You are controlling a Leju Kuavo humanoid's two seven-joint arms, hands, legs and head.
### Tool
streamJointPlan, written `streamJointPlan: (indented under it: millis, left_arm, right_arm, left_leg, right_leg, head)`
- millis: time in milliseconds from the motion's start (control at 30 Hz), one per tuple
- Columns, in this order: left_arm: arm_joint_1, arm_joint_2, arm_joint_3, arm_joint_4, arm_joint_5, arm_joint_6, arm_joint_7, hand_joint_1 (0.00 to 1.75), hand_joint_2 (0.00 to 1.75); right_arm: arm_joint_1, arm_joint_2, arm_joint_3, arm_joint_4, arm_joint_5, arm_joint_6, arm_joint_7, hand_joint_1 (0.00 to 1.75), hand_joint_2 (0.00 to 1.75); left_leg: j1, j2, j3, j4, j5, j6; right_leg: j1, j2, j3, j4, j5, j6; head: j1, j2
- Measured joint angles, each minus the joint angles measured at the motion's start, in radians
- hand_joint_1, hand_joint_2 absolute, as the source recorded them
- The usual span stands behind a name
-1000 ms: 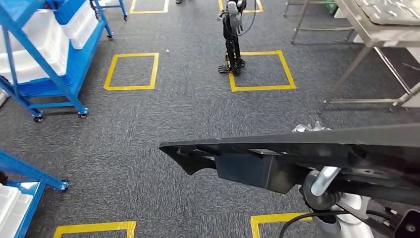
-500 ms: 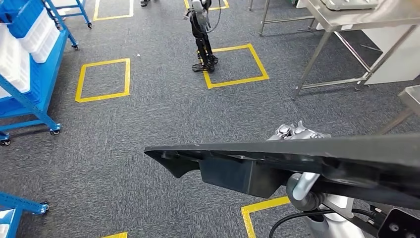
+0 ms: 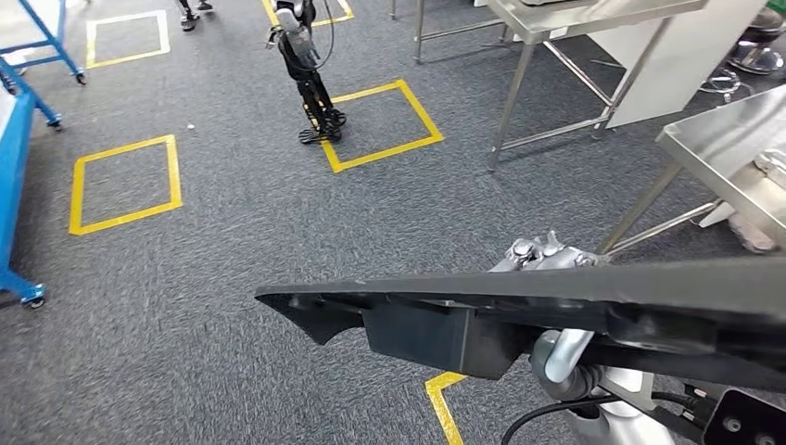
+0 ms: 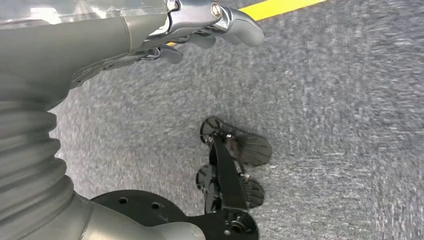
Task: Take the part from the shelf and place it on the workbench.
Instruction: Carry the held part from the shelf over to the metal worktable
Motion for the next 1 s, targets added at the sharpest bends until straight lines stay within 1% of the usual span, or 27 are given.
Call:
streamJointPlan:
  millis: [67, 100, 133, 167, 200, 233, 267, 300, 333, 367, 400, 433, 467, 500, 567, 600, 667, 700, 733, 767, 800, 833, 867, 900, 933, 967, 1000]
  left_arm:
    - [-0.003, 0.0, 0.004, 0.0, -0.001, -0.003, -0.001, 0.0, 1.75]
    - [-0.005, 0.0, 0.006, 0.0, -0.002, -0.006, -0.001, 0.0, 1.75]
    - [-0.006, 0.0, 0.008, 0.0, -0.002, -0.009, -0.002, 0.0, 1.75]
    - [-0.006, 0.0, 0.009, 0.0, -0.004, -0.012, -0.002, 0.0, 1.75]
    - [-0.006, 0.0, 0.01, 0.0, -0.005, -0.015, -0.002, 0.0, 1.75]
    - [-0.005, 0.0, 0.011, 0.0, -0.006, -0.018, -0.002, 0.0, 1.75]
    - [-0.004, 0.0, 0.012, 0.0, -0.006, -0.021, -0.003, 0.0, 1.75]
    - [-0.004, -0.001, 0.014, 0.0, -0.006, -0.025, -0.004, 0.0, 1.75]
    - [-0.005, -0.002, 0.015, 0.0, -0.006, -0.028, -0.006, 0.0, 1.75]
    - [-0.007, -0.003, 0.015, 0.0, -0.006, -0.03, -0.008, 0.0, 1.75]
    - [-0.009, -0.004, 0.016, 0.0, -0.006, -0.032, -0.009, 0.0, 1.75]
    - [-0.011, -0.005, 0.016, 0.0, -0.007, -0.032, -0.01, 0.0, 1.75]
    - [-0.012, -0.007, 0.016, 0.0, -0.007, -0.032, -0.01, 0.0, 1.75]
    - [-0.012, -0.008, 0.017, 0.0, -0.008, -0.032, -0.01, 0.0, 1.75]
    - [-0.014, -0.01, 0.017, 0.0, -0.011, -0.031, -0.005, 0.0, 1.75]
    - [-0.016, -0.011, 0.017, 0.0, -0.014, -0.03, -0.002, 0.0, 1.75]
    - [-0.017, -0.013, 0.017, 0.0, -0.018, -0.029, 0.003, 0.0, 1.75]
    - [-0.016, -0.014, 0.017, 0.0, -0.02, -0.029, 0.004, 0.0, 1.75]
    - [-0.014, -0.015, 0.017, 0.0, -0.021, -0.029, 0.006, 0.0, 1.75]
    - [-0.011, -0.016, 0.017, 0.0, -0.021, -0.03, 0.006, 0.0, 1.75]
    - [-0.01, -0.016, 0.017, 0.0, -0.021, -0.031, 0.006, 0.0, 1.75]
    - [-0.009, -0.016, 0.017, 0.0, -0.022, -0.032, 0.006, 0.0, 1.75]
    - [-0.009, -0.016, 0.017, 0.0, -0.022, -0.034, 0.006, 0.0, 1.75]
    - [-0.009, -0.016, 0.017, 0.0, -0.022, -0.037, 0.005, 0.0, 1.75]
    - [-0.01, -0.016, 0.017, 0.0, -0.022, -0.04, 0.004, 0.0, 1.75]
    - [-0.01, -0.016, 0.017, 0.0, -0.022, -0.044, 0.002, 0.0, 1.75]
    - [-0.011, -0.016, 0.017, 0.0, -0.022, -0.047, 0.0, 0.0, 1.75]
  right_arm:
    - [0.005, 0.002, -0.003, 0.008, -0.006, 0.01, 0.0, 1.75, 1.75]
    - [0.007, 0.002, -0.006, 0.013, -0.009, 0.015, 0.0, 1.75, 1.75]
    - [0.006, 0.003, -0.01, 0.019, -0.012, 0.018, 0.0, 1.75, 1.75]
    - [0.005, 0.004, -0.014, 0.027, -0.015, 0.021, 0.0, 1.75, 1.75]
    - [0.003, 0.007, -0.017, 0.037, -0.018, 0.024, 0.0, 1.75, 1.75]
    - [0.002, 0.011, -0.02, 0.05, -0.021, 0.027, 0.0, 1.75, 1.75]
    - [0.001, 0.016, -0.022, 0.064, -0.023, 0.03, 0.001, 1.75, 1.75]
    - [0.001, 0.021, -0.025, 0.079, -0.025, 0.034, 0.002, 1.75, 1.75]
    - [-0.001, 0.025, -0.028, 0.093, -0.026, 0.038, 0.002, 1.75, 1.75]
    - [-0.004, 0.029, -0.032, 0.107, -0.026, 0.041, 0.002, 1.75, 1.75]
    - [-0.009, 0.033, -0.035, 0.121, -0.026, 0.044, 0.002, 1.75, 1.75]
    - [-0.015, 0.037, -0.039, 0.135, -0.026, 0.045, 0.002, 1.75, 1.75]
    - [-0.023, 0.042, -0.043, 0.15, -0.026, 0.047, 0.002, 1.75, 1.75]
    - [-0.031, 0.047, -0.047, 0.165, -0.026, 0.048, 0.002, 1.75, 1.75]
    - [-0.046, 0.056, -0.053, 0.191, -0.026, 0.052, 0.002, 1.75, 1.75]
    - [-0.052, 0.059, -0.056, 0.201, -0.026, 0.055, 0.002, 1.75, 1.75]
    - [-0.066, 0.07, -0.059, 0.218, -0.026, 0.059, 0.003, 1.75, 1.75]
    - [-0.072, 0.077, -0.06, 0.227, -0.026, 0.06, 0.004, 1.75, 1.75]
    - [-0.078, 0.084, -0.06, 0.237, -0.026, 0.061, 0.005, 1.75, 1.75]
    - [-0.082, 0.091, -0.06, 0.246, -0.026, 0.061, 0.008, 1.75, 1.75]
    - [-0.086, 0.096, -0.06, 0.255, -0.025, 0.06, 0.012, 1.75, 1.75]
    - [-0.091, 0.101, -0.06, 0.263, -0.025, 0.06, 0.018, 1.75, 1.75]
    - [-0.097, 0.105, -0.06, 0.27, -0.024, 0.059, 0.024, 1.75, 1.75]
    - [-0.104, 0.109, -0.06, 0.276, -0.023, 0.059, 0.03, 1.75, 1.75]
    - [-0.112, 0.113, -0.061, 0.281, -0.023, 0.059, 0.034, 1.75, 1.75]
    - [-0.122, 0.117, -0.061, 0.287, -0.023, 0.059, 0.038, 1.75, 1.75]
    - [-0.131, 0.12, -0.061, 0.293, -0.024, 0.061, 0.04, 1.75, 1.75]
  left_leg:
    - [-0.001, 0.015, 0.002, -0.006, 0.003, 0.009]
    - [0.001, 0.026, 0.003, -0.012, 0.007, 0.017]
    - [0.002, 0.039, 0.005, -0.017, 0.011, 0.023]
    - [0.003, 0.052, 0.005, -0.022, 0.014, 0.029]
    - [0.001, 0.065, 0.005, -0.024, 0.015, 0.032]
    - [-0.001, 0.078, 0.004, -0.023, 0.015, 0.034]
    - [-0.002, 0.093, 0.003, -0.023, 0.014, 0.035]
    - [-0.003, 0.106, 0.002, -0.022, 0.013, 0.035]
    - [-0.003, 0.119, 0.002, -0.021, 0.013, 0.035]
    - [-0.003, 0.131, 0.003, -0.02, 0.011, 0.033]
    - [-0.004, 0.141, 0.004, -0.019, 0.009, 0.031]
    - [-0.006, 0.15, 0.005, -0.017, 0.007, 0.027]
    - [-0.009, 0.159, 0.007, -0.016, 0.005, 0.023]
    - [-0.011, 0.168, 0.008, -0.015, 0.003, 0.018]
    - [-0.013, 0.186, 0.01, -0.014, 0.0, 0.007]
    - [-0.011, 0.18, 0.01, -0.01, -0.005, 0.0]
    - [-0.005, 0.136, -0.011, 0.041, -0.04, -0.01]
    - [-0.003, 0.108, -0.036, 0.098, -0.072, -0.014]
    - [-0.002, 0.092, -0.069, 0.169, -0.105, -0.015]
    - [-0.001, 0.086, -0.102, 0.237, -0.13, -0.017]
    - [-0.001, 0.084, -0.125, 0.28, -0.138, -0.018]
    - [-0.001, 0.083, -0.132, 0.285, -0.125, -0.017]
    - [-0.001, 0.08, -0.119, 0.248, -0.093, -0.016]
    - [0.001, 0.069, -0.091, 0.18, -0.052, -0.015]
    - [0.004, 0.045, -0.061, 0.11, -0.02, -0.012]
    - [0.006, 0.021, -0.037, 0.053, 0.001, -0.01]
    - [0.007, 0.002, -0.024, 0.019, 0.009, -0.007]
  right_leg:
    - [-0.003, 0.018, -0.007, -0.002, 0.005, 0.014]
    - [-0.002, 0.006, -0.01, 0.003, 0.002, 0.019]
    - [0.0, -0.019, -0.021, 0.022, -0.012, 0.023]
    - [0.002, -0.05, -0.04, 0.062, -0.036, 0.026]
    - [0.003, -0.081, -0.069, 0.122, -0.069, 0.028]
    - [0.001, -0.096, -0.103, 0.193, -0.101, 0.03]
    - [-0.001, -0.102, -0.131, 0.252, -0.122, 0.033]
    - [-0.003, -0.105, -0.144, 0.282, -0.126, 0.034]
    - [-0.004, -0.108, -0.136, 0.271, -0.111, 0.035]
    - [-0.005, -0.116, -0.106, 0.218, -0.081, 0.035]
    - [-0.004, -0.135, -0.063, 0.142, -0.049, 0.033]
    - [0.0, -0.158, -0.026, 0.072, -0.027, 0.029]
    - [0.004, -0.174, 0.0, 0.022, -0.014, 0.024]
    - [0.008, -0.183, 0.011, -0.002, -0.011, 0.018]
    - [0.011, -0.163, 0.007, -0.007, -0.01, 0.007]
    - [0.009, -0.152, 0.006, -0.009, -0.007, 0.001]
    - [0.003, -0.132, 0.007, -0.014, -0.001, -0.01]
    - [0.002, -0.122, 0.007, -0.015, 0.0, -0.014]
    - [0.003, -0.111, 0.007, -0.014, 0.001, -0.016]
    - [0.004, -0.098, 0.006, -0.014, 0.001, -0.018]
    - [0.005, -0.085, 0.006, -0.013, 0.001, -0.018]
    - [0.005, -0.072, 0.007, -0.012, 0.001, -0.018]
    - [0.005, -0.058, 0.007, -0.01, 0.001, -0.017]
    - [0.004, -0.045, 0.007, -0.008, 0.0, -0.016]
    - [0.004, -0.033, 0.006, -0.005, -0.001, -0.013]
    - [0.004, -0.021, 0.003, -0.001, -0.001, -0.008]
    - [0.002, -0.01, -0.002, 0.002, -0.001, -0.002]
  head:
    - [0.0, 0.0]
    - [0.001, 0.0]
    - [0.003, 0.0]
    - [0.005, 0.0]
    - [0.007, 0.0]
    - [0.008, 0.0]
    - [0.008, 0.0]
    - [0.008, 0.0]
    - [0.008, 0.0]
    - [0.008, 0.0]
    - [0.009, 0.0]
    - [0.008, 0.0]
    - [0.008, 0.0]
    - [0.008, 0.0]
    - [0.007, 0.0]
    - [0.007, 0.0]
    - [0.006, 0.0]
    - [0.005, 0.0]
    - [0.004, 0.0]
    - [0.004, 0.0]
    - [0.004, 0.0]
    - [0.003, 0.0]
    - [0.003, 0.0]
    - [0.003, 0.0]
    - [0.003, 0.0]
    - [0.003, 0.0]
    - [0.003, 0.0]
